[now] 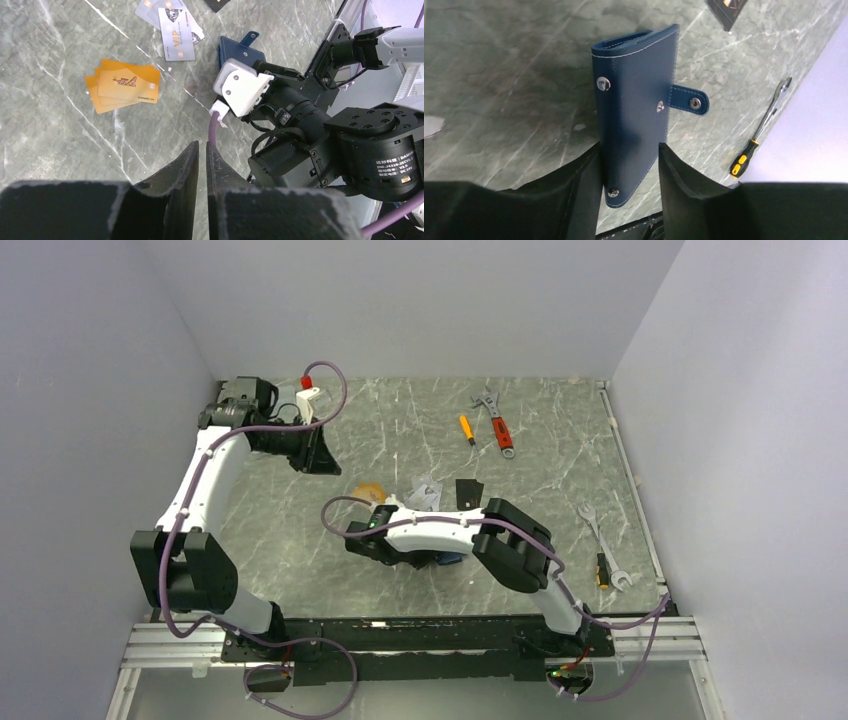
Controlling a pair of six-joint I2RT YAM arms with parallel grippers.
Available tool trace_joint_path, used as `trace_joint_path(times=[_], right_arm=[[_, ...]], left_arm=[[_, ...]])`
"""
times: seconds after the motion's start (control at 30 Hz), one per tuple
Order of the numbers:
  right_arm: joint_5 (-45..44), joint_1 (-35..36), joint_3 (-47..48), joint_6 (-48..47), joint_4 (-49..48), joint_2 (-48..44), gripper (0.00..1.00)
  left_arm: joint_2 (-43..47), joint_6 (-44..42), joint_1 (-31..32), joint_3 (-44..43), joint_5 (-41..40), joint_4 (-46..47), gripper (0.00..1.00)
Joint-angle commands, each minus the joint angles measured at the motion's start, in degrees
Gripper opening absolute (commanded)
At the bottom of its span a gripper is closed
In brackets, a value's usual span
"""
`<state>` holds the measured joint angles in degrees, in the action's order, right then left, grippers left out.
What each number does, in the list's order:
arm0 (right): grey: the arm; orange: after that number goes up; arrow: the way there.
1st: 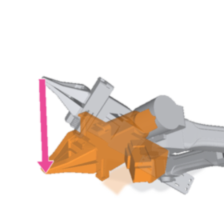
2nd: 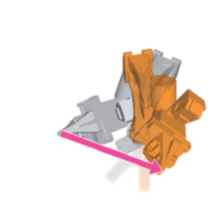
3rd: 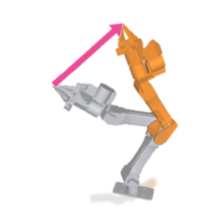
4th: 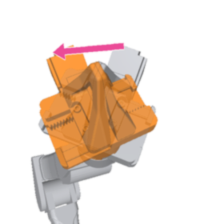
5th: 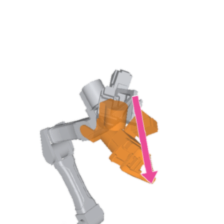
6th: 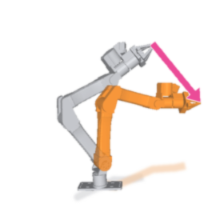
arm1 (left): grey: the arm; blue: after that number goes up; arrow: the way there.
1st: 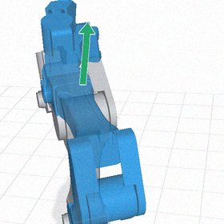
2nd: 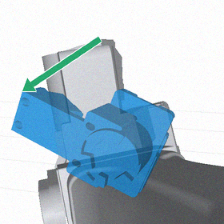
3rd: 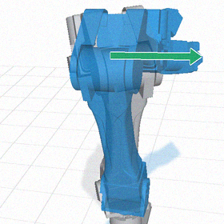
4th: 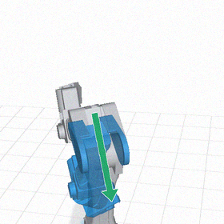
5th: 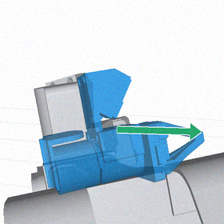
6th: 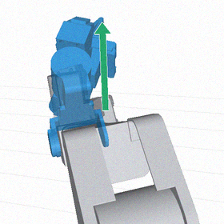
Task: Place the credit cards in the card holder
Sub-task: Close the card holder at the center of the board.
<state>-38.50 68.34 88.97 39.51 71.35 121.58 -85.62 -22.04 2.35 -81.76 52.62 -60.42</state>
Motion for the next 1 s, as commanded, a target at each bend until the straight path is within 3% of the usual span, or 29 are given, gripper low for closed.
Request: trace_joint_path(times=[0.0,0.07,0.17,0.27,0.3,0.33,0.37,0.4,0.5,0.6,0.67,0.73,0.83,0.9,0.97], right_arm=[[3.1,0.2,2.0,-1.4,-2.8,-1.1,0.51],[3.7,0.1,1.6,-1.8,-4.4,-2.2,0.68],[5.2,0.1,2.1,-3.5,-6.4,-3.5,0.82],[6.6,-0.3,2.0,-4.7,-8.2,-6.2,0.99],[7.0,-0.7,2.1,-4.8,-8.5,-7.3,0.99],[7.6,-1.2,2.2,-4.7,-8.7,-8.6,1.0],[7.8,-1.9,2.5,-4.2,-8.6,-10.0,1.0],[8.0,-2.4,2.6,-3.7,-8.7,-11.7,1.0],[13.3,-4.8,-2.0,-5.5,-15.5,-19.7,1.0],[20.9,-11.0,-6.6,-7.8,-22.8,-28.3,1.0],[23.6,-15.2,-9.0,-8.7,-24.5,-31.8,0.99],[25.4,-18.5,-12.0,-9.8,-26.0,-34.9,0.98],[29.1,-23.7,-16.8,-10.4,-28.6,-38.2,0.93],[32.0,-26.8,-19.8,-10.4,-29.9,-38.9,0.89],[34.0,-29.0,-23.0,-10.7,-32.0,-39.3,0.86]], left_arm=[[0.9,-2.7,-0.8,-2.6,-0.1,-2.3,0.16],[0.7,-2.7,-0.8,-3.0,-0.6,-2.2,0.16],[0.5,-2.8,-0.9,-3.8,-1.2,-2.4,0.17],[0.2,-3.5,-1.0,-5.7,-2.0,-3.7,0.3],[0.3,-3.7,-0.9,-6.5,-2.6,-4.1,0.38],[0.5,-3.9,-1.0,-7.5,-3.5,-4.3,0.57],[0.9,-4.3,-1.0,-8.6,-4.3,-4.6,0.88],[1.1,-5.0,-1.0,-10.0,-5.1,-5.3,0.98],[2.8,-8.4,-2.0,-14.4,-4.4,-7.8,0.99],[7.3,-1.6,-5.6,-6.0,-12.0,1.0,0.99],[7.6,-3.0,-6.4,-2.0,-11.0,0.3,0.87],[7.1,-5.6,-5.8,-3.1,-11.0,-2.8,0.81],[13.3,-3.7,-4.8,0.7,-15.5,6.2,0.88],[15.3,-2.7,-3.2,4.4,-23.2,10.7,0.96],[10.2,-3.0,-3.0,5.3,-29.5,6.4,0.99]])
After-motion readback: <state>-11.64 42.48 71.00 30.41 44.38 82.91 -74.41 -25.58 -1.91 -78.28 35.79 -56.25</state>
